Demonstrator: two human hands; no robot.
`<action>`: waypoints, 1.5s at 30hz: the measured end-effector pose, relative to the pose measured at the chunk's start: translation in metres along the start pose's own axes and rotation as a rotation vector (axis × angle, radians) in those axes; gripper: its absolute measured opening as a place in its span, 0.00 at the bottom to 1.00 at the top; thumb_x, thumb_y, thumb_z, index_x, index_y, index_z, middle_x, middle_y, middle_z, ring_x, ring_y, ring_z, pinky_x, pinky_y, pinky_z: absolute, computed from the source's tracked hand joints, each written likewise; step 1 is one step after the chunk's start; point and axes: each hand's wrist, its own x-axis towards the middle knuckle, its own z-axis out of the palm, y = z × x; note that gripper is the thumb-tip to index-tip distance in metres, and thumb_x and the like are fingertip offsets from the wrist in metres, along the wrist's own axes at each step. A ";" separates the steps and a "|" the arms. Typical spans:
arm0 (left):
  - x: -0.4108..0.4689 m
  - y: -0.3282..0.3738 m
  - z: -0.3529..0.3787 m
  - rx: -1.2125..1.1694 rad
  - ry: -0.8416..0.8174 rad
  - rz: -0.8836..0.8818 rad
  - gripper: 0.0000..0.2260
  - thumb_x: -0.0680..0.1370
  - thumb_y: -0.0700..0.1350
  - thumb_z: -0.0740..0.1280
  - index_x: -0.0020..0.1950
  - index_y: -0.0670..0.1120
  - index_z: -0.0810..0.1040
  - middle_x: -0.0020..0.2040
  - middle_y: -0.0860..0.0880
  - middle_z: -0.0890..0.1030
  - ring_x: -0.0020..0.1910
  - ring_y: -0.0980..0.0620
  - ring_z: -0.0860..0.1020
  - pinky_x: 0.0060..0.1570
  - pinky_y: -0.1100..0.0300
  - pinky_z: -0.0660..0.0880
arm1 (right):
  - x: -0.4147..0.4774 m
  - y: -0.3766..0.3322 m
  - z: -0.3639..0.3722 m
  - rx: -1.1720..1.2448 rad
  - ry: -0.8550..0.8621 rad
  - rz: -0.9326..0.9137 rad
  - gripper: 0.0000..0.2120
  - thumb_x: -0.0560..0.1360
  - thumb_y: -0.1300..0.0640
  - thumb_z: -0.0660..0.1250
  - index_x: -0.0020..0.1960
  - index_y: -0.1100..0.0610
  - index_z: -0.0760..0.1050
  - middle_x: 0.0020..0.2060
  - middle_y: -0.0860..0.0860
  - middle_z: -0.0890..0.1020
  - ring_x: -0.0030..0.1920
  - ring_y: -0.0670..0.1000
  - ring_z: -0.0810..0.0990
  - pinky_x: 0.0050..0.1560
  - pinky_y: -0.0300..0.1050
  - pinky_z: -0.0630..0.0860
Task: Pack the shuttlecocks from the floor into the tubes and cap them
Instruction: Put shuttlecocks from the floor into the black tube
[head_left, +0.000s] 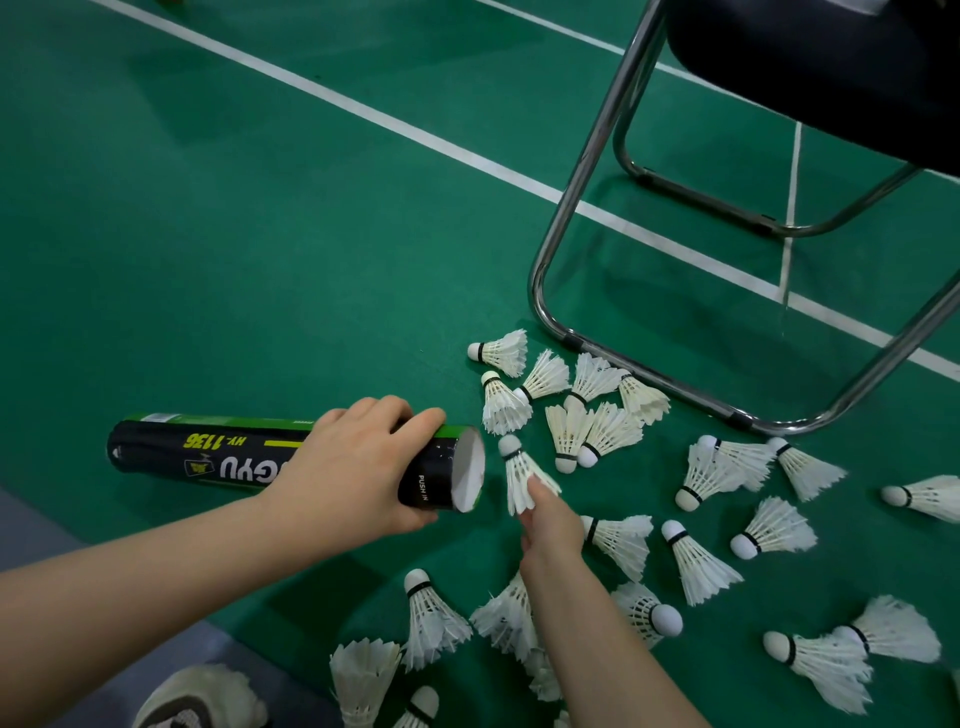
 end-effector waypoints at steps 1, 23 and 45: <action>0.000 0.001 0.001 0.000 -0.003 0.007 0.33 0.58 0.66 0.62 0.58 0.52 0.68 0.43 0.50 0.77 0.39 0.47 0.78 0.37 0.53 0.75 | -0.009 -0.005 -0.002 0.010 -0.011 -0.095 0.06 0.74 0.58 0.66 0.40 0.60 0.77 0.37 0.54 0.80 0.37 0.52 0.76 0.40 0.45 0.72; -0.012 0.018 -0.010 -0.023 0.001 0.042 0.34 0.57 0.65 0.69 0.58 0.52 0.67 0.43 0.50 0.77 0.40 0.48 0.77 0.37 0.52 0.75 | -0.115 0.022 -0.039 -0.424 -0.139 -1.119 0.12 0.75 0.41 0.54 0.43 0.45 0.72 0.34 0.41 0.76 0.32 0.44 0.69 0.32 0.36 0.63; 0.008 -0.023 0.005 0.033 -0.011 -0.042 0.33 0.56 0.64 0.70 0.56 0.51 0.69 0.42 0.49 0.77 0.38 0.45 0.78 0.36 0.53 0.74 | 0.000 -0.049 0.041 -0.758 -0.115 -0.588 0.16 0.76 0.58 0.59 0.63 0.50 0.67 0.51 0.49 0.76 0.41 0.51 0.74 0.41 0.45 0.70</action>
